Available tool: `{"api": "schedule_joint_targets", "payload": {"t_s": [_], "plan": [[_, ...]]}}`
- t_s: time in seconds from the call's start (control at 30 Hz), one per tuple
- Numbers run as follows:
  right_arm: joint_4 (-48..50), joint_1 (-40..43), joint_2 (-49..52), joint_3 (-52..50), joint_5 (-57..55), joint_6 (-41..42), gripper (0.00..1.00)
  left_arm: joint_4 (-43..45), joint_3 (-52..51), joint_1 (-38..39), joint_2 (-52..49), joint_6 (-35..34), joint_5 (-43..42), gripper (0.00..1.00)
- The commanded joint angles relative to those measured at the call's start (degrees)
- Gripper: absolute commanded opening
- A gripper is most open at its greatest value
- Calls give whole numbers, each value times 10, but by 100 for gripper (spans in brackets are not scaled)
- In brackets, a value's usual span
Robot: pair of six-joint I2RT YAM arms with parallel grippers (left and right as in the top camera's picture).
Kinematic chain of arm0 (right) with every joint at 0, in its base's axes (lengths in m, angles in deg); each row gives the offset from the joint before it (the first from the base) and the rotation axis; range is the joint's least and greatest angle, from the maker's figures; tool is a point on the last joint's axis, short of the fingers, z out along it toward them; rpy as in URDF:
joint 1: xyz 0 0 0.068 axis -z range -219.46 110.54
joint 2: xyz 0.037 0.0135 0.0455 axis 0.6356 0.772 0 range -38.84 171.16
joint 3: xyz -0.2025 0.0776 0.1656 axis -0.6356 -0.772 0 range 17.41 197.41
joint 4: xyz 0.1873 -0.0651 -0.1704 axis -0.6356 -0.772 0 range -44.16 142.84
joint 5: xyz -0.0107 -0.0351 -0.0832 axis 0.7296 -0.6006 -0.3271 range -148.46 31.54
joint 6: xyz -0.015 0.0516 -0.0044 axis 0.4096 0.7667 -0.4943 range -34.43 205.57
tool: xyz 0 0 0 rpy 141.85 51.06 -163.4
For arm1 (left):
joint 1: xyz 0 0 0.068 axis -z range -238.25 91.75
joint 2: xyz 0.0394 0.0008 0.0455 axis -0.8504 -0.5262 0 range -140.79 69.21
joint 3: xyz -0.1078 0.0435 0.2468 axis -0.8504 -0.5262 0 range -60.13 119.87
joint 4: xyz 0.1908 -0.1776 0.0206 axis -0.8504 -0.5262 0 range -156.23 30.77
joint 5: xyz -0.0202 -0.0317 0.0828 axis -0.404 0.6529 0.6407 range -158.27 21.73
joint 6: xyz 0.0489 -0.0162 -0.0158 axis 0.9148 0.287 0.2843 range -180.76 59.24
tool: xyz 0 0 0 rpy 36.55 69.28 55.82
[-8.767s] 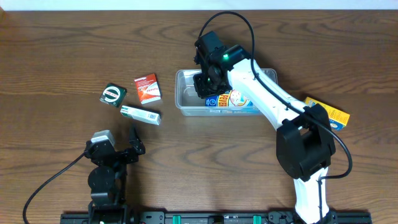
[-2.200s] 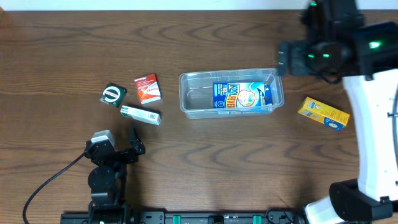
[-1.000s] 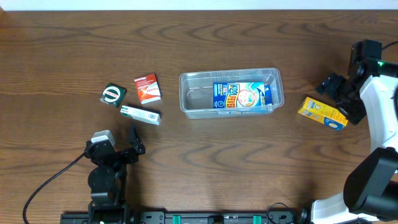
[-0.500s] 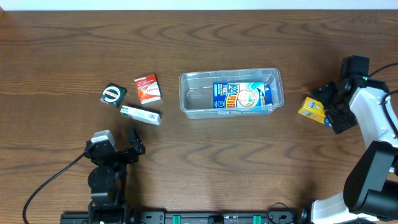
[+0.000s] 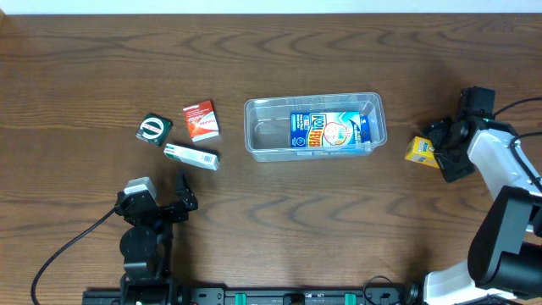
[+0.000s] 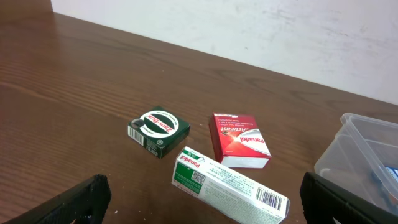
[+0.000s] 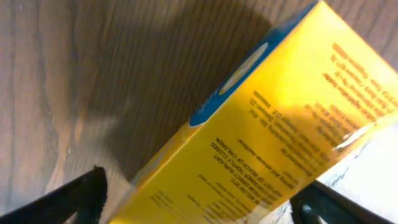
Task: Pack container
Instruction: 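Grasp the yellow box with the right gripper and lift it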
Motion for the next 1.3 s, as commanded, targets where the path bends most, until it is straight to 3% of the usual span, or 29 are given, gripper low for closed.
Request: {"api": "schedule_joint_targets", "payload": {"t_s": [0.0,0.17,0.27,0.67,0.97,1.27], "plan": [[4,5,5,-3,-2,-23,76,-19,-13,-2,3,9,2,98],[2,5,5,-3,9,-110,60,-19,-13,-2,3,9,2,98],[0,5,5,-3,17,-157,56,-19,-13,-2,3,9,2,98],[-10,5,1,3,24,-213,39,-19,-13,-2,3,9,2,98],[-46,5,-4,47,24,-255,32,-19,-13,-2,3,9,2,98],[-170,1,-26,198,24,-330,35,-19,-13,-2,3,9,2,98]]}}
